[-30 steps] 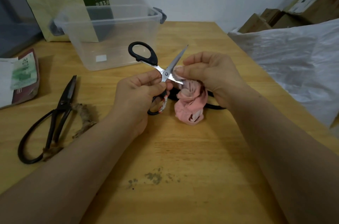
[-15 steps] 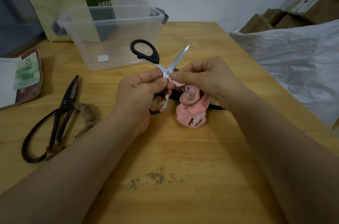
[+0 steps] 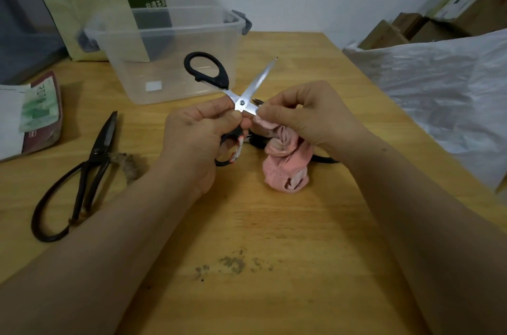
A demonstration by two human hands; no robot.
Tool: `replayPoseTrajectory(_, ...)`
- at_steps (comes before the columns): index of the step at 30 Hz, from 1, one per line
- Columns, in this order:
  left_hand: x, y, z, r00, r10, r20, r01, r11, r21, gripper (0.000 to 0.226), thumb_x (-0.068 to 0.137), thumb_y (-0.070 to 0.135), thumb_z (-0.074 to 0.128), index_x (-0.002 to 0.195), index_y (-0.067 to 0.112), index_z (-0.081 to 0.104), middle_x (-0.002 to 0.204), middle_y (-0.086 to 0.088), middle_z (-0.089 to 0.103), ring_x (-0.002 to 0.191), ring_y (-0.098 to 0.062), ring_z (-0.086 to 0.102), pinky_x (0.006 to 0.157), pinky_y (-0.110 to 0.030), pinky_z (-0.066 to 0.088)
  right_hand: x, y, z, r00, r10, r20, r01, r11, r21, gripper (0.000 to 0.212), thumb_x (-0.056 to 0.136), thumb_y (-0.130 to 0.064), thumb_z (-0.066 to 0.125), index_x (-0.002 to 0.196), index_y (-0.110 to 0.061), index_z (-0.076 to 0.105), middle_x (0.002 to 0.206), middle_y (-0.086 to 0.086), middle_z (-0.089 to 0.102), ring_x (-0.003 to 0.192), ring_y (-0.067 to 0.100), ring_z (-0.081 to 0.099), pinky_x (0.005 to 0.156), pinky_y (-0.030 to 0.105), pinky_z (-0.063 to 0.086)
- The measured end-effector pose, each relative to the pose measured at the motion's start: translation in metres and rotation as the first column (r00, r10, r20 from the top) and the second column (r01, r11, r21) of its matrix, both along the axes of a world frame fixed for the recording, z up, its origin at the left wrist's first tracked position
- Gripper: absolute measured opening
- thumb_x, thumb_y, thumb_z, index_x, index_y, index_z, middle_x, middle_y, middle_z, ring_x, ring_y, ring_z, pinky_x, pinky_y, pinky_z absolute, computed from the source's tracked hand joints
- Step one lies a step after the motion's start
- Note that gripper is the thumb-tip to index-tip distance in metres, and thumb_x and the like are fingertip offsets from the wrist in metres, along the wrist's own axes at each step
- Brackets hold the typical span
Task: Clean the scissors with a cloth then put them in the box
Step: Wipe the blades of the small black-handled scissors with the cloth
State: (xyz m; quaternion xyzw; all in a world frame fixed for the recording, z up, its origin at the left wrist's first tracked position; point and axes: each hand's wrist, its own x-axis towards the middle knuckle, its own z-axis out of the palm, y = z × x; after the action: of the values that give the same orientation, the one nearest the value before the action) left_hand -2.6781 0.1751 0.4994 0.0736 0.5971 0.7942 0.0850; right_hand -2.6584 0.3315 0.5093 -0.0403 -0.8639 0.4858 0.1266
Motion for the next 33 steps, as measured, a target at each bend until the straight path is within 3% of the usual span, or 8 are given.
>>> replayPoseTrajectory(4, 0.002, 0.003, -0.003, 0.999, -0.012, -0.039, 0.010, 0.999, -0.048, 0.019, 0.086, -0.009, 0.056, 0.102, -0.007, 0.065, 0.067, -0.011, 0.064, 0.055, -0.016, 0.058, 0.048, -0.022, 0.047, -0.006, -0.006, -0.005, 0.998, 0.052, -0.042, -0.047, 0.992, 0.113, 0.011, 0.078, -0.043, 0.070, 0.075, -0.032, 0.073, 0.078, -0.009, 0.073, 0.096, 0.017, 0.065, 0.102, 0.049, 0.039)
replayPoseTrajectory(8, -0.001, 0.000, -0.001, 1.000, 0.028, 0.010, -0.028, 1.000, 0.011, 0.020, 0.084, -0.009, 0.057, 0.102, -0.007, 0.064, 0.067, -0.012, 0.064, 0.058, -0.019, 0.059, 0.047, -0.023, 0.046, -0.002, -0.003, 0.002, 0.999, 0.030, -0.027, -0.022, 0.965, 0.263, 0.017, 0.086, -0.038, 0.066, 0.069, -0.036, 0.065, 0.077, -0.019, 0.063, 0.103, 0.013, 0.057, 0.104, 0.043, 0.036)
replayPoseTrajectory(13, -0.003, -0.003, 0.001, 0.999, 0.038, 0.003, -0.038, 0.999, 0.037, 0.015, 0.086, -0.008, 0.056, 0.095, 0.000, 0.065, 0.068, -0.013, 0.062, 0.060, -0.020, 0.057, 0.046, -0.024, 0.043, 0.003, 0.002, 0.003, 0.999, 0.027, -0.034, -0.014, 0.944, 0.329, 0.009, 0.088, -0.039, 0.062, 0.081, -0.034, 0.063, 0.082, -0.018, 0.060, 0.103, 0.005, 0.049, 0.107, 0.036, 0.028)
replayPoseTrajectory(19, 0.002, 0.005, -0.003, 0.997, 0.029, -0.072, -0.033, 0.998, -0.049, 0.022, 0.085, -0.009, 0.056, 0.106, -0.009, 0.064, 0.070, -0.010, 0.065, 0.057, -0.011, 0.061, 0.051, -0.018, 0.048, -0.007, -0.010, -0.006, 0.991, 0.037, -0.130, -0.011, 0.980, 0.197, 0.017, 0.085, -0.036, 0.067, 0.069, -0.030, 0.067, 0.078, -0.009, 0.071, 0.096, 0.015, 0.064, 0.102, 0.049, 0.037)
replayPoseTrajectory(23, 0.000, 0.003, -0.003, 0.997, 0.072, -0.010, -0.072, 0.997, 0.009, 0.022, 0.084, -0.010, 0.058, 0.104, -0.006, 0.065, 0.069, -0.010, 0.067, 0.061, -0.015, 0.063, 0.060, -0.024, 0.053, -0.002, -0.004, -0.001, 0.996, 0.034, -0.087, -0.006, 0.952, 0.305, 0.012, 0.089, -0.039, 0.061, 0.083, -0.032, 0.069, 0.078, -0.023, 0.059, 0.091, -0.009, 0.046, 0.102, 0.027, 0.022)
replayPoseTrajectory(26, -0.001, 0.000, -0.001, 0.997, 0.082, 0.002, -0.082, 0.996, 0.030, 0.017, 0.085, -0.009, 0.057, 0.098, -0.002, 0.066, 0.065, -0.010, 0.065, 0.060, -0.019, 0.060, 0.057, -0.027, 0.047, 0.001, 0.001, -0.001, 0.997, 0.013, -0.071, 0.012, 0.942, 0.336, 0.015, 0.090, -0.039, 0.059, 0.095, -0.030, 0.070, 0.083, -0.020, 0.057, 0.078, -0.018, 0.032, 0.096, 0.025, 0.022)
replayPoseTrajectory(29, 0.002, 0.002, -0.001, 0.998, 0.048, -0.048, -0.049, 0.999, -0.022, 0.016, 0.087, -0.008, 0.056, 0.097, -0.002, 0.066, 0.064, -0.010, 0.064, 0.055, -0.015, 0.058, 0.046, -0.020, 0.044, -0.003, -0.009, -0.003, 0.987, 0.019, -0.161, 0.026, 0.962, 0.270, 0.011, 0.087, -0.038, 0.065, 0.079, -0.032, 0.069, 0.085, -0.013, 0.068, 0.093, -0.001, 0.054, 0.105, 0.037, 0.031)
replayPoseTrajectory(33, 0.005, 0.007, -0.002, 0.999, 0.037, -0.024, -0.038, 0.999, -0.025, 0.018, 0.086, -0.009, 0.056, 0.097, -0.001, 0.068, 0.062, -0.006, 0.067, 0.055, -0.012, 0.062, 0.050, -0.021, 0.050, -0.007, -0.013, -0.008, 0.984, 0.010, -0.176, 0.032, 0.971, 0.237, 0.020, 0.085, -0.039, 0.067, 0.070, -0.025, 0.069, 0.075, -0.008, 0.070, 0.087, 0.018, 0.066, 0.094, 0.052, 0.043)
